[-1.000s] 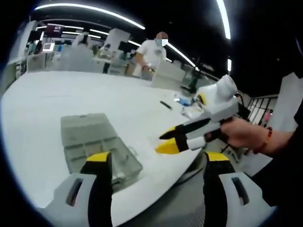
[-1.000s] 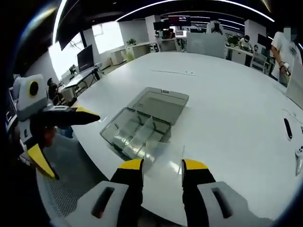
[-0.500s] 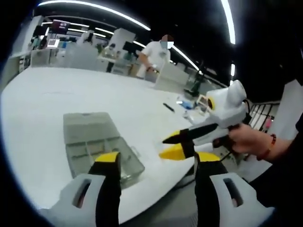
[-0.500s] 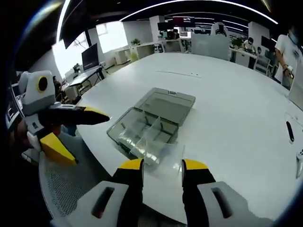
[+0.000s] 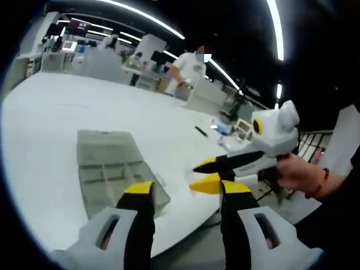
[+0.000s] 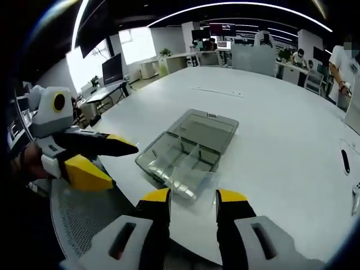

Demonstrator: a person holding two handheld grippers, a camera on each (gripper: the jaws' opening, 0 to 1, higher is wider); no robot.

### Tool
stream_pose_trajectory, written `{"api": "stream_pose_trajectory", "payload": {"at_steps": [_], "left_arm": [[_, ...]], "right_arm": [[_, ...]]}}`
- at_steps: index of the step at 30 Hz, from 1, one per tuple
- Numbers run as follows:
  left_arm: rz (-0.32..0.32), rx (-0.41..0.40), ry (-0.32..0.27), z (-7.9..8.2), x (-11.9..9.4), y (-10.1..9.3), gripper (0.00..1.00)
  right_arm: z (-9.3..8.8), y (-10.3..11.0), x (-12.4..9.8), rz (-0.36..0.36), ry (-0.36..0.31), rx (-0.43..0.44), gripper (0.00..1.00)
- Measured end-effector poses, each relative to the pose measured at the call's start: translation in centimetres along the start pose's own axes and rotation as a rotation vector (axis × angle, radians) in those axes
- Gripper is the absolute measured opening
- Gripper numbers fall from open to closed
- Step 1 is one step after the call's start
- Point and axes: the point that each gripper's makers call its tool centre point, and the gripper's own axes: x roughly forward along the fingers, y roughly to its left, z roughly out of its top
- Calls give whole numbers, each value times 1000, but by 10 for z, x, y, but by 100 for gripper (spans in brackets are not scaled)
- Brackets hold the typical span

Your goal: Insert the divider into the dual guide fixture by aligning both edges with the guide slots and pushing it downward to the bottom, including one-sided entry, uneven engagement, binding, and posture correction.

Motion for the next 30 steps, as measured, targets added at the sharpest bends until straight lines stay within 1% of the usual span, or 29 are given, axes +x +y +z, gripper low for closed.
{"api": "stream_pose_trajectory", "payload": {"at_steps": [5, 12, 18, 22, 27, 30], "left_arm": [[-5, -35, -21, 2, -1, 0, 39], [5, -62, -22, -5, -3, 1, 34], [5, -98, -33, -6, -5, 1, 30], [-10, -120, -37, -7, -4, -1, 23], [-17, -149, -40, -9, -4, -1, 21], [-14, -157, -39, -10, -4, 1, 17]], "right_arm": [[1, 6, -1, 8, -1, -11, 28], [5, 13, -6, 23, -10, -20, 28], [5, 21, -8, 34, -15, -27, 28], [4, 28, -9, 42, -20, -29, 28], [5, 34, -9, 51, -24, -26, 28], [5, 37, -10, 55, -26, -27, 28]]}}
